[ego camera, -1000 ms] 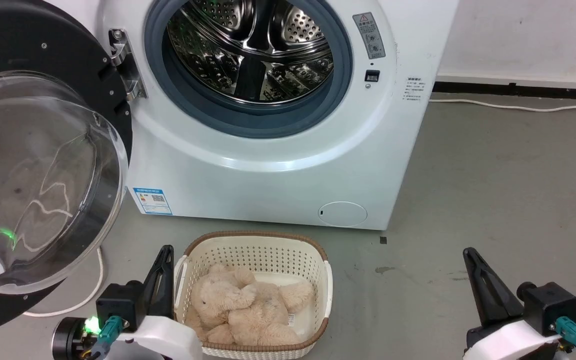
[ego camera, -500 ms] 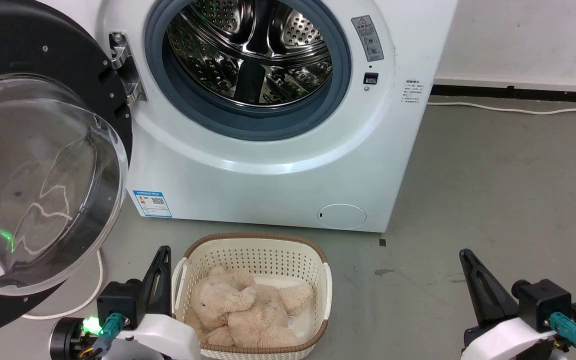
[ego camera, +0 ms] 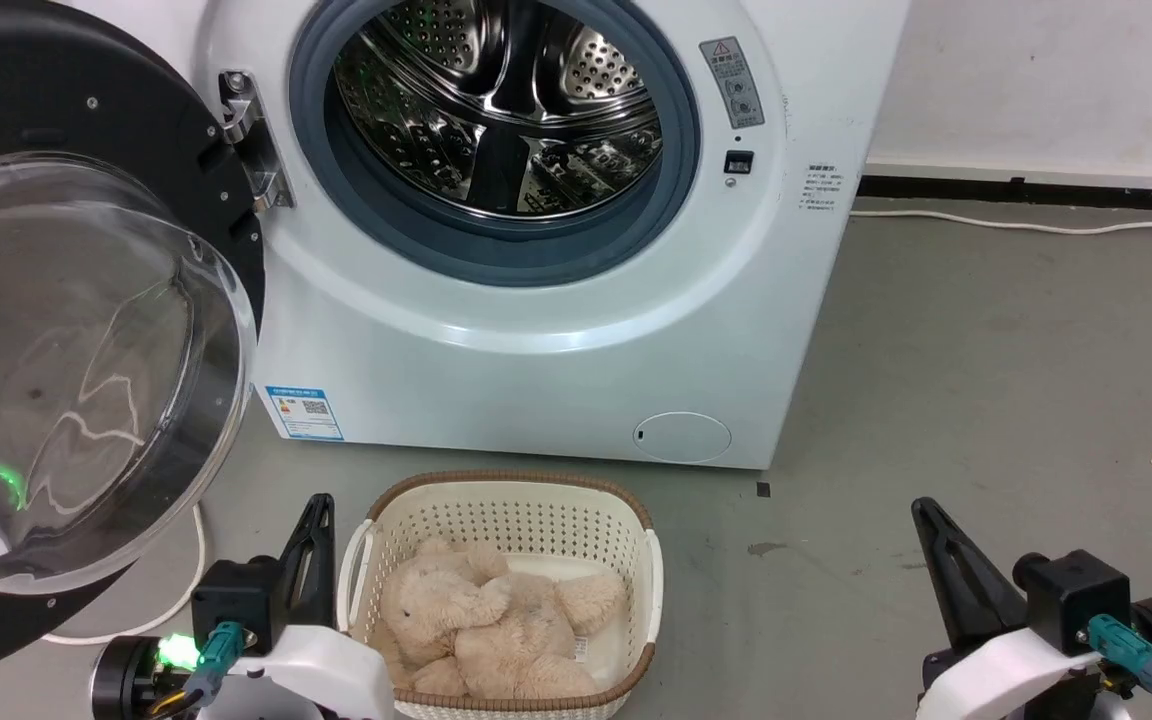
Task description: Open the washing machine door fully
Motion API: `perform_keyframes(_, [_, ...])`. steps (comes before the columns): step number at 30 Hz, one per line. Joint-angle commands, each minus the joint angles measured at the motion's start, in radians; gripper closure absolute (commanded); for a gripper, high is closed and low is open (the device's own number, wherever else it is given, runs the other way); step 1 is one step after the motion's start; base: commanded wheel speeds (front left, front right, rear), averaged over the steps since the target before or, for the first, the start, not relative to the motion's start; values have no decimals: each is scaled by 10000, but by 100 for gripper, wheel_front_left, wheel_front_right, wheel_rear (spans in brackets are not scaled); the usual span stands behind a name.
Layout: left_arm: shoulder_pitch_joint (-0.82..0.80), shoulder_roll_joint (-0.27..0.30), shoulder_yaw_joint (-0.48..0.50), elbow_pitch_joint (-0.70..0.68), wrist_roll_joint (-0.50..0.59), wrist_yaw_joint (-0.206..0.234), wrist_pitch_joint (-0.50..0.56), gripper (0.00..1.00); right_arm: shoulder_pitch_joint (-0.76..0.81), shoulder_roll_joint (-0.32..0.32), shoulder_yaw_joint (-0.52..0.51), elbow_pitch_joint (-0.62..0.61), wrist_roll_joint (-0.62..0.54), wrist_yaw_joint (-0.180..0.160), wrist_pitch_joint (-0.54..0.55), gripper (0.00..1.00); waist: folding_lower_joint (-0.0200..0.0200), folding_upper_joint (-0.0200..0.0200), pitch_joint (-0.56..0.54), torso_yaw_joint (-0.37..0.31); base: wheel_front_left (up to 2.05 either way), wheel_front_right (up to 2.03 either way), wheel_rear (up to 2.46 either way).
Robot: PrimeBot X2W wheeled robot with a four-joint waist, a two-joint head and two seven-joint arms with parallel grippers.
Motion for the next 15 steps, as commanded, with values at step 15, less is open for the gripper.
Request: perform_keyframes(15, [16, -168, 206, -45, 319, -141, 175, 100, -148, 45, 51, 74, -80, -9, 187, 100, 0, 0, -45, -12, 0, 0, 0])
